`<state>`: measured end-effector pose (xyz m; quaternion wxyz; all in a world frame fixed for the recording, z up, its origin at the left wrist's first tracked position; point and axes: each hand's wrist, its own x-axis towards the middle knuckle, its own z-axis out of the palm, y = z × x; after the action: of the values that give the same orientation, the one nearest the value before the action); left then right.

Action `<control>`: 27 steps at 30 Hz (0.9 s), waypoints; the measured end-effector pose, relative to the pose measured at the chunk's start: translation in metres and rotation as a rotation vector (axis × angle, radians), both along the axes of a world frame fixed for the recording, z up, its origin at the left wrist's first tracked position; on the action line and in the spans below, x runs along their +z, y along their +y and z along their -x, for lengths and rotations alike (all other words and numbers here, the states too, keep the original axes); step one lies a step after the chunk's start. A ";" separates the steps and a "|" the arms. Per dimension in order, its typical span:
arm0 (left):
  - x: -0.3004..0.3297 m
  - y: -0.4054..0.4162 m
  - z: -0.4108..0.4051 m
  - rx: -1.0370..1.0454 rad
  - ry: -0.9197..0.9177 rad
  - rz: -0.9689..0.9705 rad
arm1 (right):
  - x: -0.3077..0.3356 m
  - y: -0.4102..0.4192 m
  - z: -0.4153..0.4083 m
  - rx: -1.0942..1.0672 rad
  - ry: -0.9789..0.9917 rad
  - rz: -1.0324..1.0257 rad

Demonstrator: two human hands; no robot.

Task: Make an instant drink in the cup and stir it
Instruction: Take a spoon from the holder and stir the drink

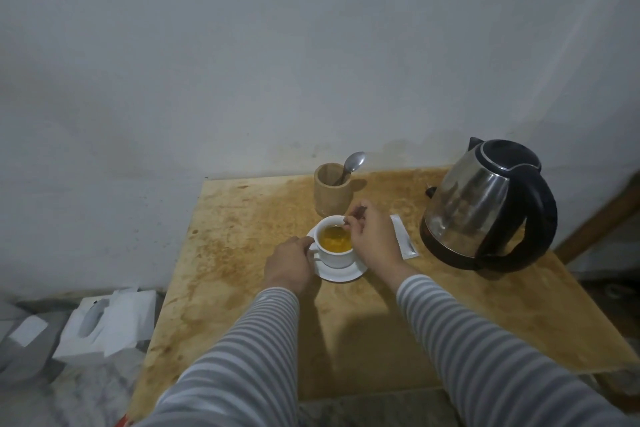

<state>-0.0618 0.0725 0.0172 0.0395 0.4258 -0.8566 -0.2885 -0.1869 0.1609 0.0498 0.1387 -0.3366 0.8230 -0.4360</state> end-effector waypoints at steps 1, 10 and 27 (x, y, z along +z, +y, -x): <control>0.000 0.000 0.000 -0.004 0.000 -0.001 | 0.002 0.002 0.001 0.019 0.071 -0.042; 0.001 0.002 0.000 0.012 -0.009 0.001 | -0.002 0.005 0.006 -0.339 -0.410 0.121; 0.006 0.004 0.001 0.016 -0.035 -0.009 | 0.001 0.006 0.005 -0.325 -0.405 0.100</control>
<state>-0.0628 0.0760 0.0236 0.0249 0.4378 -0.8524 -0.2848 -0.1921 0.1670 0.0510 0.2119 -0.1120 0.7991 -0.5513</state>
